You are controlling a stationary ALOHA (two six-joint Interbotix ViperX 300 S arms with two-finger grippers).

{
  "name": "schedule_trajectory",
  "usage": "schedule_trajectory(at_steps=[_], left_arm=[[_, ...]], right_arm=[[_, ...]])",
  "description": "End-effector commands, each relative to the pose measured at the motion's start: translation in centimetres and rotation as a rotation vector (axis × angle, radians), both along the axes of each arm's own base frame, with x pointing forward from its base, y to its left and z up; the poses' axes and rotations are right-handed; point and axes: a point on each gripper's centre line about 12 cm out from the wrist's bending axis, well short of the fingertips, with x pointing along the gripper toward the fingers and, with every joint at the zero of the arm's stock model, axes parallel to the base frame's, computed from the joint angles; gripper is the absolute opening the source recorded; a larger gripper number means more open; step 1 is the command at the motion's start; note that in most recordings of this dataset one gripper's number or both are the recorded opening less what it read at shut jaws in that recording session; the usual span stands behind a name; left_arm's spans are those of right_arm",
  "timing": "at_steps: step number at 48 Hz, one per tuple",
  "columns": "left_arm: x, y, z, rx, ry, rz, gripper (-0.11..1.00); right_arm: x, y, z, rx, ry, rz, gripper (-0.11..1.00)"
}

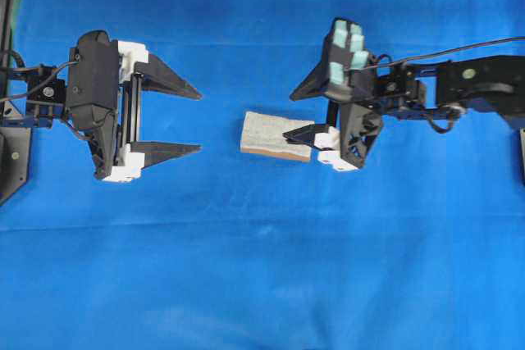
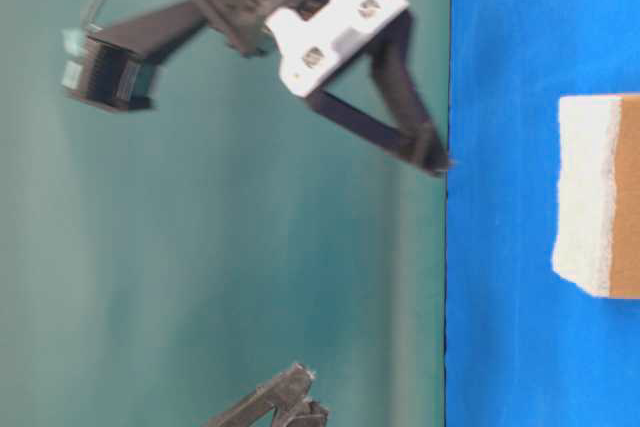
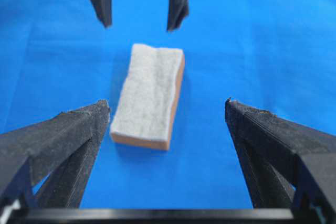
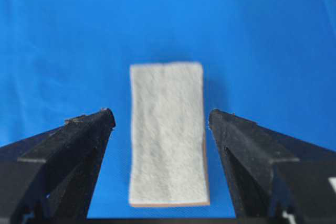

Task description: Hand over the sponge with the left arm and wipe it with the right arm.

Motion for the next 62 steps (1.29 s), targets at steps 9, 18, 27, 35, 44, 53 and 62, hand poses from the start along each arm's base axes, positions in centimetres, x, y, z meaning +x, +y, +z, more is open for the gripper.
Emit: schedule_trajectory(at_steps=[9, 18, 27, 35, 44, 53, 62], left_arm=[[0.1, 0.0, 0.8, -0.001, -0.029, -0.001, 0.9], [0.0, 0.0, 0.7, -0.001, -0.028, -0.001, 0.9], [-0.5, -0.1, 1.1, 0.001, -0.043, -0.001, 0.9], [-2.1, -0.1, 1.7, 0.0, -0.08, -0.001, 0.9], [-4.6, -0.2, 2.7, 0.0, -0.14, -0.002, 0.9], [-7.4, -0.2, 3.3, 0.001, -0.18, -0.002, 0.9], [-10.5, -0.3, 3.0, 0.001, -0.216, -0.004, 0.89]], right_arm=[[-2.6, 0.8, 4.9, -0.03, -0.13, 0.027, 0.74], [-5.7, 1.0, 6.1, -0.036, -0.18, 0.028, 0.74], [-8.9, 1.2, 6.9, -0.04, -0.232, 0.027, 0.74], [-11.9, 1.5, 7.6, -0.048, -0.292, 0.028, 0.74], [-15.0, 1.7, 7.8, -0.055, -0.347, 0.029, 0.74], [-17.1, 1.8, 7.5, -0.057, -0.366, 0.031, 0.74], [-18.6, 2.0, 6.7, -0.065, -0.364, 0.036, 0.74]])
